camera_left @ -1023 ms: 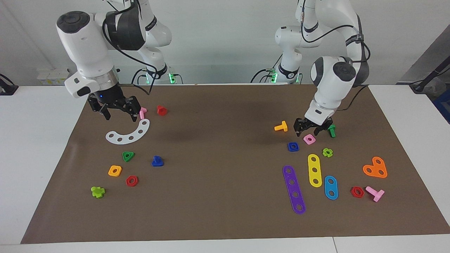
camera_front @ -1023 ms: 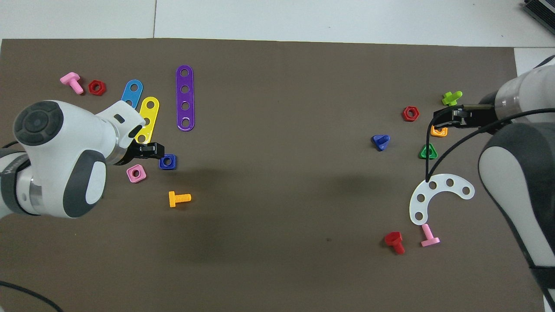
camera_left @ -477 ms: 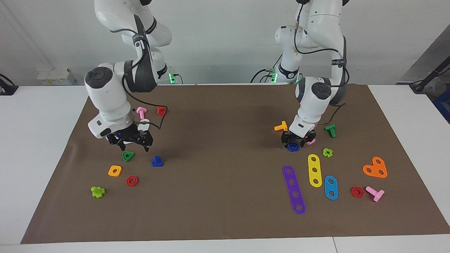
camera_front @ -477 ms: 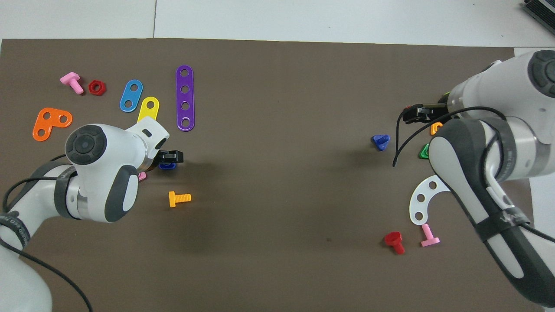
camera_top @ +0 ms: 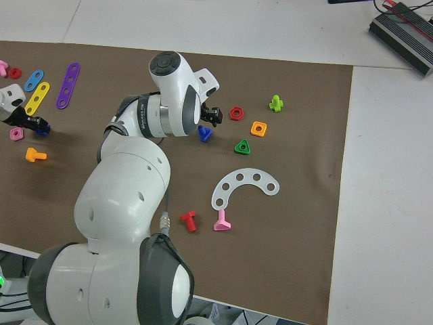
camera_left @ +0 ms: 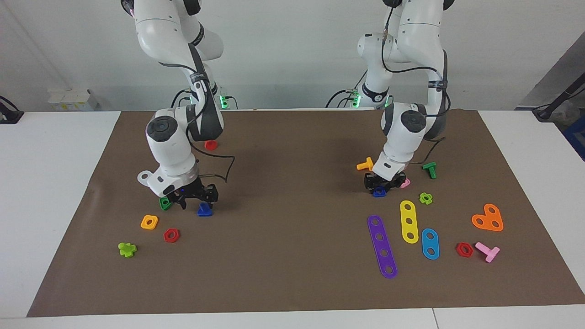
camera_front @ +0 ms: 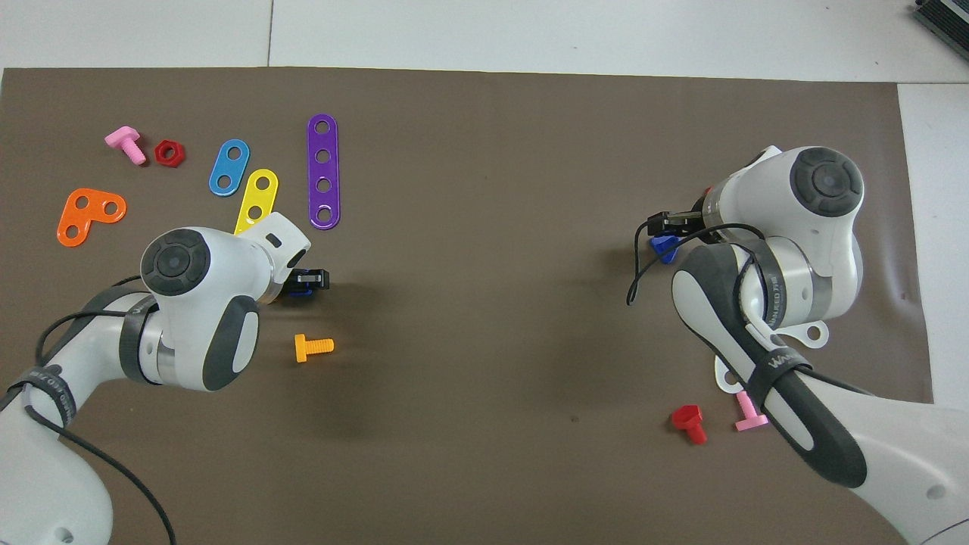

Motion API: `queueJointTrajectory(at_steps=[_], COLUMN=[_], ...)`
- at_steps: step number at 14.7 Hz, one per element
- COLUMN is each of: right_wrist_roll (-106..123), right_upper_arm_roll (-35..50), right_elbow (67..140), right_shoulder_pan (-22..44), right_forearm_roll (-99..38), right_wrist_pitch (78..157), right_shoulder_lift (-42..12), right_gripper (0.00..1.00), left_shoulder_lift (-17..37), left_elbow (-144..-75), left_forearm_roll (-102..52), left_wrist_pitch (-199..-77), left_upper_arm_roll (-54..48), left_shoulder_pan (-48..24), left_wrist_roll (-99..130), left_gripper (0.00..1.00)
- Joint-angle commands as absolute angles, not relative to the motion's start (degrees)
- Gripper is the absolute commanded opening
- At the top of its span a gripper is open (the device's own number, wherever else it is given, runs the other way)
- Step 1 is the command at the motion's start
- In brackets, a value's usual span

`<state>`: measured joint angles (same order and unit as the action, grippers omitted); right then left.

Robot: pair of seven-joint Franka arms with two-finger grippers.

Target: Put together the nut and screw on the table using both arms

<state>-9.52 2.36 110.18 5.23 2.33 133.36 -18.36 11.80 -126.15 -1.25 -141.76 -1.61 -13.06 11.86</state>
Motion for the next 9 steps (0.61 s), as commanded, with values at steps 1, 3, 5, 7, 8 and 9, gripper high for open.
queueJointTrajectory(at_steps=[1, 3, 5, 7, 8, 9], right_wrist_roll=[-7.4, -7.4, -7.5, -7.5, -7.6, -7.6], right_upper_arm_roll=[2.4, 2.4, 2.4, 2.4, 2.4, 2.4], right_elbow=[112.0, 112.7, 112.9, 112.8, 112.7, 112.6], right_shoulder_pan=[5.4, 5.3, 5.4, 5.4, 5.4, 5.4], right_forearm_roll=[1.1, 1.2, 1.2, 1.2, 1.3, 1.3], right_wrist_pitch=[134.6, 134.6, 134.6, 134.7, 134.7, 134.7], right_shoulder_lift=[-18.1, -17.9, -17.8, -17.8, -17.9, -17.9], right_gripper=[0.82, 0.73, 0.62, 0.38, 0.23, 0.07], left_shoulder_lift=[12.6, 12.6, 12.9, 13.0, 13.1, 13.4], left_elbow=[-124.6, -124.1, -120.8, -113.9, -110.6, -108.1], left_forearm_roll=[-1.4, -1.5, -1.5, -1.5, -1.5, -1.5], left_wrist_pitch=[-138.5, -138.0, -134.8, -125.7, -121.7, -118.9], left_upper_arm_roll=[-0.9, -1.0, -1.0, -1.0, -1.0, -1.0], left_shoulder_pan=[-13.3, -13.4, -13.3, -13.9, -14.0, -14.0], left_wrist_roll=[12.0, 12.1, 12.1, 12.5, 12.6, 12.7], left_gripper=[0.0, 0.0, 0.0, 0.0, 0.0, 0.0])
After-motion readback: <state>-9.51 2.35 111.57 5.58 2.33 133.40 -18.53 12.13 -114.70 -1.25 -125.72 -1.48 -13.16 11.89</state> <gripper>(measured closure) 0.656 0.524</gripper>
